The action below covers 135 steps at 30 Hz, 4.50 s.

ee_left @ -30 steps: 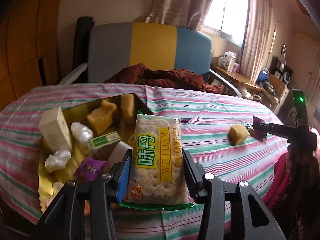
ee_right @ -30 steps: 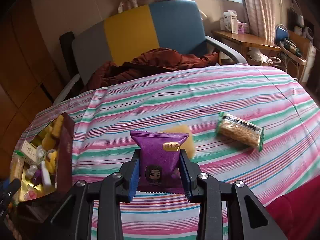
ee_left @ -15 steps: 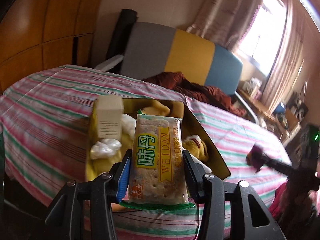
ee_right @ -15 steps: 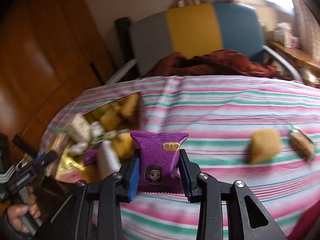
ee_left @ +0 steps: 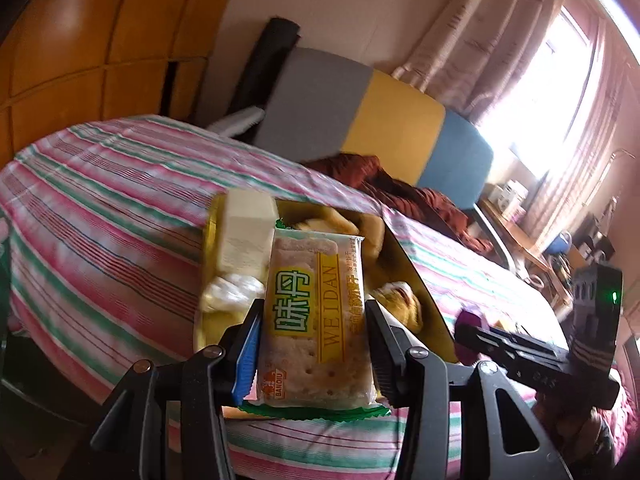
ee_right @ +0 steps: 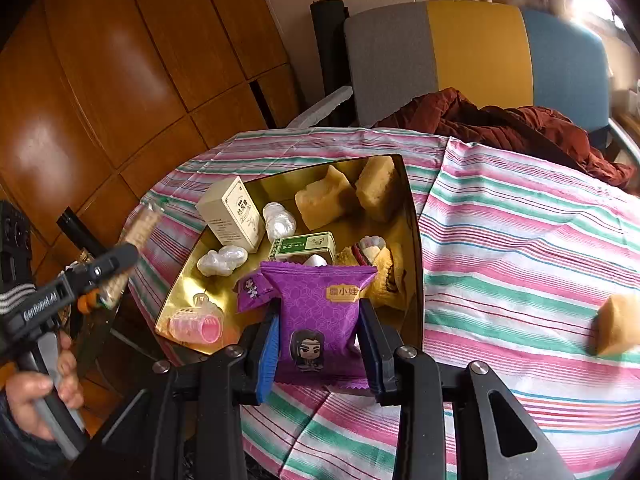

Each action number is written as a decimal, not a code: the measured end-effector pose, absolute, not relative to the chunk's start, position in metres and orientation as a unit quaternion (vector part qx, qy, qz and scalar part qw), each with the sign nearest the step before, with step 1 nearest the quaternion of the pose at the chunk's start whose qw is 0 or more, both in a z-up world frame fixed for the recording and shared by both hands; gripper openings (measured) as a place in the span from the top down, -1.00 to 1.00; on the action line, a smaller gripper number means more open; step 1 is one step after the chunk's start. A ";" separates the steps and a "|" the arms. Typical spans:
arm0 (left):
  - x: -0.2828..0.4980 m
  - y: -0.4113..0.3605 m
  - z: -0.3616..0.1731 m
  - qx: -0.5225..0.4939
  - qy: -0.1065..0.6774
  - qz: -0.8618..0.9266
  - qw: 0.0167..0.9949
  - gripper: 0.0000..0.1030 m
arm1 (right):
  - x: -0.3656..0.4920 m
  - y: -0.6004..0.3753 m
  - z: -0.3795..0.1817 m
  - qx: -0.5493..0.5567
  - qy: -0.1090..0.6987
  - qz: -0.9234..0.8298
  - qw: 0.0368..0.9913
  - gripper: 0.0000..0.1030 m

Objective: Organize objects
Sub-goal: 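Carry the cracker packet and purple packet into the gold tray and release both, then move both tools back toward the yellow sponge and small cracker packet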

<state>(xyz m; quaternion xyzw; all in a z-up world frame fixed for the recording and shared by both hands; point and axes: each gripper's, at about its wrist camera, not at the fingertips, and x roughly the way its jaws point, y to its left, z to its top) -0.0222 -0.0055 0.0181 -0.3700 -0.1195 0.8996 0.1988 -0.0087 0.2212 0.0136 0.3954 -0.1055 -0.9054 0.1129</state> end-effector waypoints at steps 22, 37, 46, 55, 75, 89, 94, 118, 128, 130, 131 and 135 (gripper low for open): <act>-0.047 0.012 -0.024 -0.422 -0.133 0.884 0.152 0.04 | -0.046 0.202 0.011 0.410 -0.094 -0.898 0.130 0.29; -0.048 -0.053 0.007 -0.369 -0.137 0.916 0.073 0.05 | -0.064 0.167 0.004 0.418 -0.091 -0.892 0.150 -0.38; -0.044 -0.036 0.002 -0.378 -0.116 0.913 0.095 0.04 | -0.045 0.166 -0.006 0.413 -0.071 -0.900 0.118 -0.82; -0.034 -0.010 0.000 -0.382 -0.077 0.915 0.103 0.04 | -0.022 0.159 -0.006 0.372 0.001 -0.924 0.085 -0.99; -0.004 0.023 0.019 -0.334 0.009 0.941 0.053 -0.07 | 0.012 0.191 0.003 0.340 0.021 -0.939 -0.035 -0.99; 0.011 0.049 0.015 -0.337 0.052 0.936 0.083 -0.07 | 0.025 0.216 0.005 0.322 0.011 -0.943 -0.083 -0.99; 0.015 0.061 0.016 -0.334 0.068 0.935 0.101 -0.07 | 0.027 0.238 0.008 0.321 0.006 -0.943 -0.087 -0.99; 0.022 0.129 0.026 -0.317 0.133 0.922 0.179 -0.07 | 0.034 0.387 0.039 0.337 -0.040 -0.926 -0.165 -0.99; 0.027 0.167 0.025 -0.307 0.181 0.912 0.203 -0.07 | 0.044 0.492 0.017 0.354 -0.104 -0.894 -0.255 -0.99; 0.028 0.175 0.024 -0.307 0.188 0.909 0.210 -0.07 | 0.048 0.503 0.017 0.341 -0.140 -0.894 -0.255 -0.99; 0.029 0.180 0.023 -0.306 0.191 0.908 0.213 -0.07 | 0.050 0.507 0.019 0.333 -0.151 -0.894 -0.257 -1.00; 0.030 0.199 0.022 -0.308 0.203 0.901 0.228 -0.07 | 0.056 0.514 0.020 0.327 -0.175 -0.891 -0.263 -1.00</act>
